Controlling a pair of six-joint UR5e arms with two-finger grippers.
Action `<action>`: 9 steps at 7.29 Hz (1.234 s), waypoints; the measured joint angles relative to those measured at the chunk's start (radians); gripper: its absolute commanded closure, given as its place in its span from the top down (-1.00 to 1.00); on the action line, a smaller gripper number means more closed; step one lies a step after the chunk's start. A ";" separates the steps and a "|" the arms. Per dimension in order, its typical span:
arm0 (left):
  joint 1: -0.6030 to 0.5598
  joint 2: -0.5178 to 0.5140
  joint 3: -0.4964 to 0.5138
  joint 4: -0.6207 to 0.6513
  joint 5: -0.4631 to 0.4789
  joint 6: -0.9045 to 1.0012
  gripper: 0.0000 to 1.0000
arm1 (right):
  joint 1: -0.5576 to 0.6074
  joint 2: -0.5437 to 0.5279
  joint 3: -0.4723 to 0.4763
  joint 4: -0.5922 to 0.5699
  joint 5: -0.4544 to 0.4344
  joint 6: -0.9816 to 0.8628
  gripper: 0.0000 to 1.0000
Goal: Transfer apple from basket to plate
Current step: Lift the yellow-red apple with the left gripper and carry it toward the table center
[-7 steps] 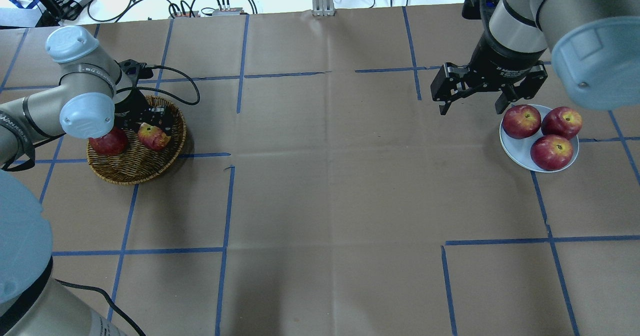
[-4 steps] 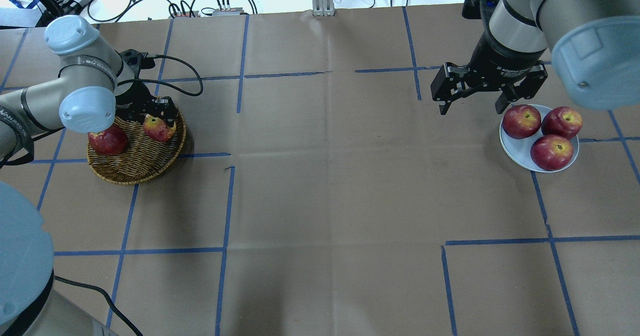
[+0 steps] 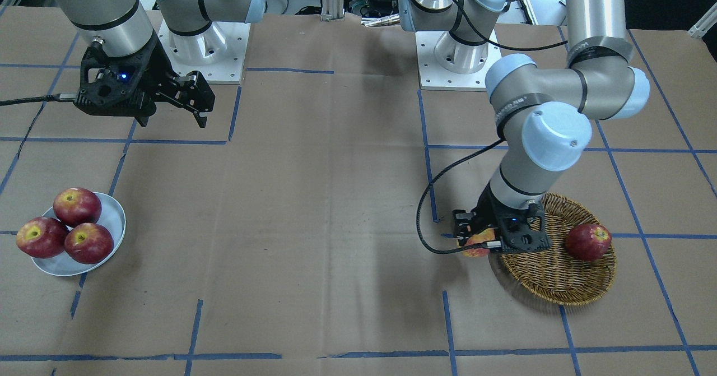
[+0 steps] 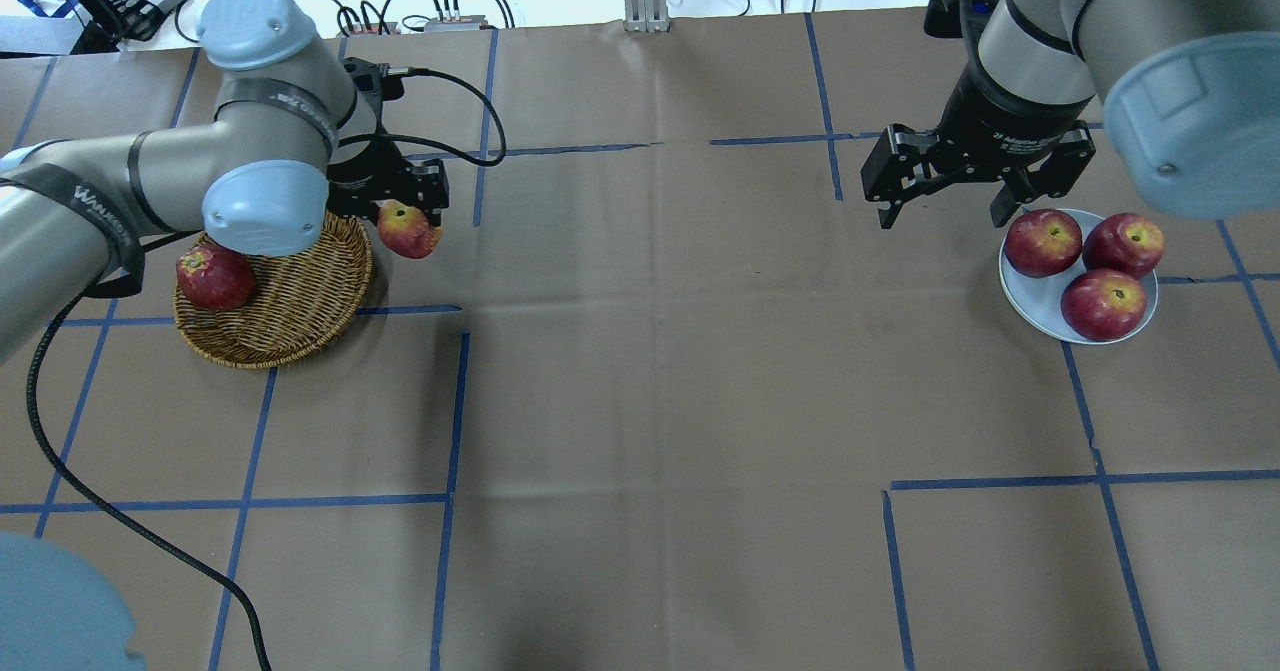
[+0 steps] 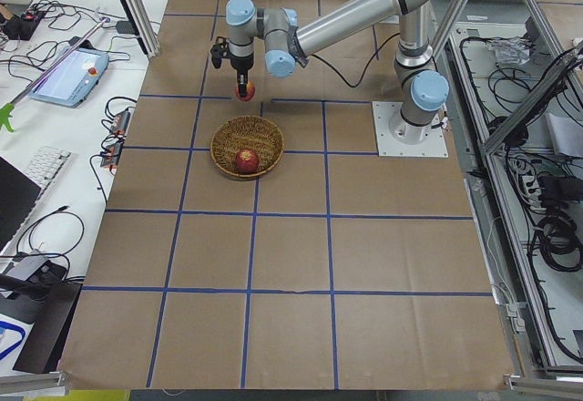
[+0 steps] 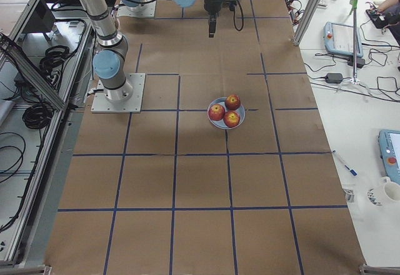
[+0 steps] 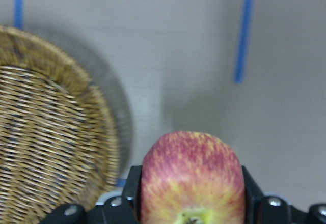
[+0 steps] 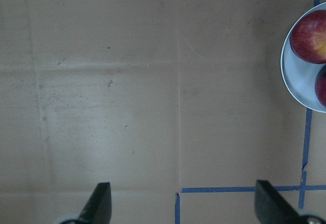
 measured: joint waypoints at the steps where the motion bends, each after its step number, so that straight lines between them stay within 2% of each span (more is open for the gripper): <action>1: -0.083 -0.004 0.001 0.001 0.001 -0.070 0.35 | 0.000 0.000 0.000 -0.001 0.001 0.000 1.00; 3: -0.214 -0.046 0.011 0.015 0.001 -0.160 0.34 | 0.000 0.000 0.000 -0.001 0.000 0.000 1.00; 5: -0.299 -0.115 0.071 0.026 0.006 -0.205 0.35 | 0.000 0.000 0.000 -0.001 0.001 0.000 1.00; 7: -0.321 -0.136 0.114 0.020 0.008 -0.211 0.65 | -0.001 0.000 0.000 -0.001 0.000 0.000 1.00; 9: -0.324 -0.132 0.123 0.019 0.009 -0.207 0.75 | -0.001 0.000 0.000 -0.001 0.001 0.000 1.00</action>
